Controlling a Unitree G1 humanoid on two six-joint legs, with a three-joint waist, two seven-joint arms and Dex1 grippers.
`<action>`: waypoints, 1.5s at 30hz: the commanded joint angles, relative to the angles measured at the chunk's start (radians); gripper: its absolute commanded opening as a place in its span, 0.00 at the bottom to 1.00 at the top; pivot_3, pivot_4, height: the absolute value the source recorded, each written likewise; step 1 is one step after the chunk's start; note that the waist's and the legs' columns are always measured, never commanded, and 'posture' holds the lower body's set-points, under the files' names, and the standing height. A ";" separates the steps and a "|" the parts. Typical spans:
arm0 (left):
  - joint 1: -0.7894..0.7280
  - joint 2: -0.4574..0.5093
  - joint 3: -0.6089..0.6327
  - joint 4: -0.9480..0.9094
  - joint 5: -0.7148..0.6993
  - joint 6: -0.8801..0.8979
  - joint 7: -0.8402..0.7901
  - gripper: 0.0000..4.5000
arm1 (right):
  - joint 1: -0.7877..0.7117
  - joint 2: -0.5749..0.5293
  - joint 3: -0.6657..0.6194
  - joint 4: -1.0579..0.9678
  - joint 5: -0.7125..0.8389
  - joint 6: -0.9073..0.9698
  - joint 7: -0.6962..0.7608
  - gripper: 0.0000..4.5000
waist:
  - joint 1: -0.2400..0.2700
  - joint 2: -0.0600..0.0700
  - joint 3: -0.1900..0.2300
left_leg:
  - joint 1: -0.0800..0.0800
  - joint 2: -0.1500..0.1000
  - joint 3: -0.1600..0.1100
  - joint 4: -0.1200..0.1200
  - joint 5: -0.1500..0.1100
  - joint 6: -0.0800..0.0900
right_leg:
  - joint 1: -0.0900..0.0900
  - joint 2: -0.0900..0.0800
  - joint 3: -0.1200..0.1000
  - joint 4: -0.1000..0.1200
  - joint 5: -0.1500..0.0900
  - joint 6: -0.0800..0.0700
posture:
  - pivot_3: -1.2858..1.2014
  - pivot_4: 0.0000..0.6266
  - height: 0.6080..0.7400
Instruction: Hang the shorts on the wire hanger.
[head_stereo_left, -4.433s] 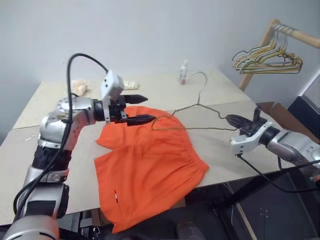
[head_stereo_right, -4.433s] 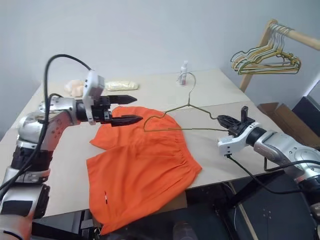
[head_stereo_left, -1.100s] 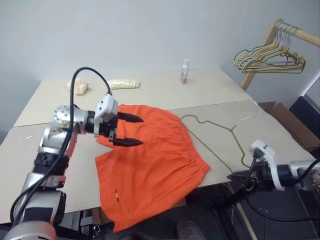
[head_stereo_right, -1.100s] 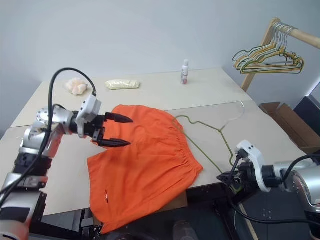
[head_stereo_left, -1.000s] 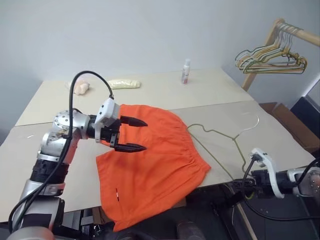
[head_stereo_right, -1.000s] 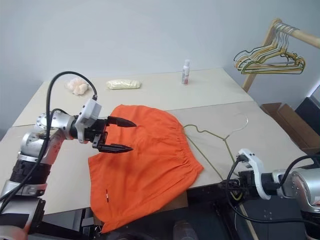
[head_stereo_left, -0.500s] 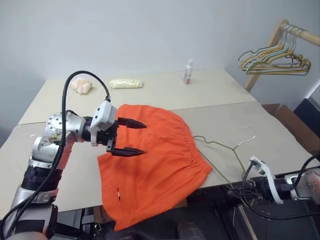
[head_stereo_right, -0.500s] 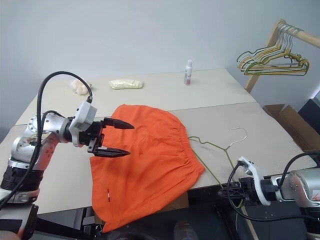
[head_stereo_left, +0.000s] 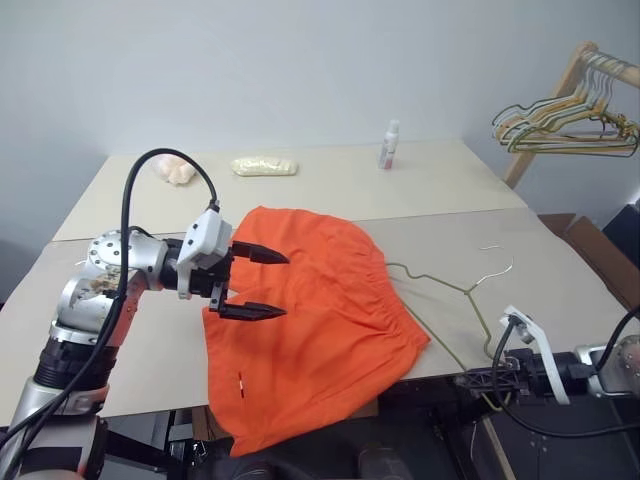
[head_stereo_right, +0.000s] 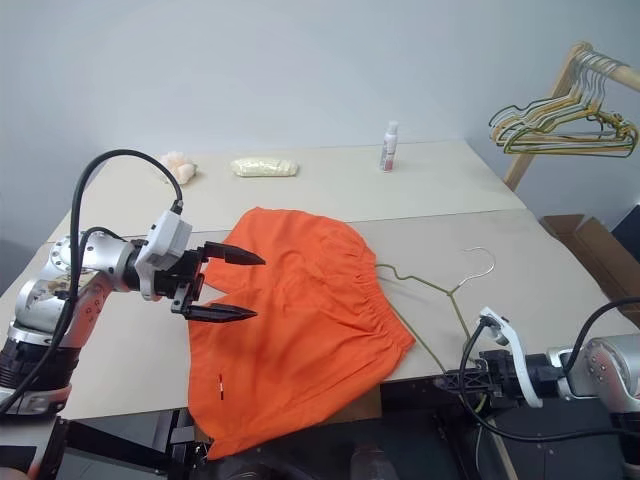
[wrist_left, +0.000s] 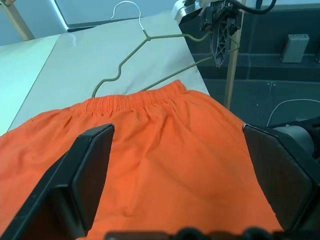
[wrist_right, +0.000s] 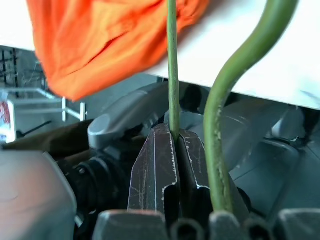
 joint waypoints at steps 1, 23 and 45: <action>-0.013 0.016 0.019 -0.013 -0.016 -0.012 -0.001 0.99 | 0.040 -0.076 0.050 -0.091 0.069 -0.003 0.072 0.00 | 0.006 0.000 0.000 | 0.000 0.000 0.000 0.000 0.000 0.000 | 0.000 0.000 0.000 0.000 0.000 0.000 | 0.44 0.00 1.00; -0.009 0.030 0.003 -0.021 -0.002 -0.035 -0.007 0.99 | -0.259 0.111 0.240 0.206 0.018 0.003 -0.016 0.00 | 0.015 0.000 -0.001 | 0.000 0.002 0.002 0.000 0.000 0.000 | 0.000 0.002 0.001 0.000 0.001 -0.001 | 0.46 0.00 1.00; 0.022 0.050 0.021 -0.054 -0.009 -0.030 0.031 0.99 | -0.553 0.265 0.491 0.656 -0.177 -0.190 0.162 0.00 | 0.021 0.000 -0.001 | 0.000 0.002 0.002 0.001 0.000 0.000 | -0.001 0.002 0.001 0.000 0.001 -0.001 | 0.48 0.00 1.00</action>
